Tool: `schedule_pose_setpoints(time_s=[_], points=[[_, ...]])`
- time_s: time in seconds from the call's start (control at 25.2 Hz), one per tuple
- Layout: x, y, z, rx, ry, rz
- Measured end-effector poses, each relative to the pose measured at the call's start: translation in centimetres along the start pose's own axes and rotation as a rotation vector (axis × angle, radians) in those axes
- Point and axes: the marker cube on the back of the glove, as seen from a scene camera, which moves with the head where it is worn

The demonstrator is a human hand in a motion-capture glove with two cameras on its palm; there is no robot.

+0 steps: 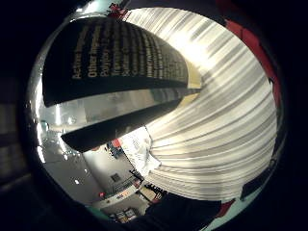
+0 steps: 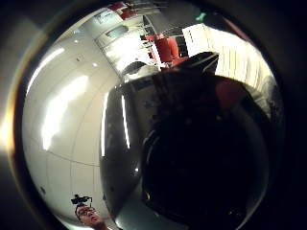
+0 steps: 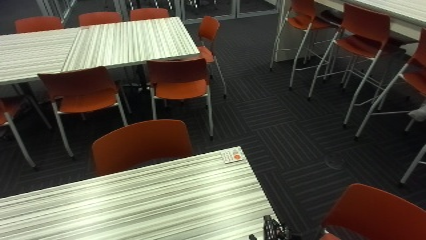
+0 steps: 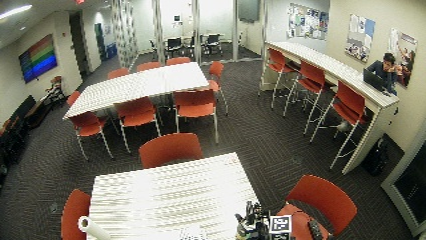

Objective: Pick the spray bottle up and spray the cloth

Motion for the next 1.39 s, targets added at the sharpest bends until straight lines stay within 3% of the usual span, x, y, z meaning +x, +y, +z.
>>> schedule_pose_setpoints(time_s=[0.44,1.07,1.39], points=[[0.0,-0.2,-0.2,0.063,-0.028,-0.012],[0.2,-0.3,-1.2,0.032,-0.041,-0.006],[-6.9,-0.5,-3.4,0.044,-0.097,-0.074]])
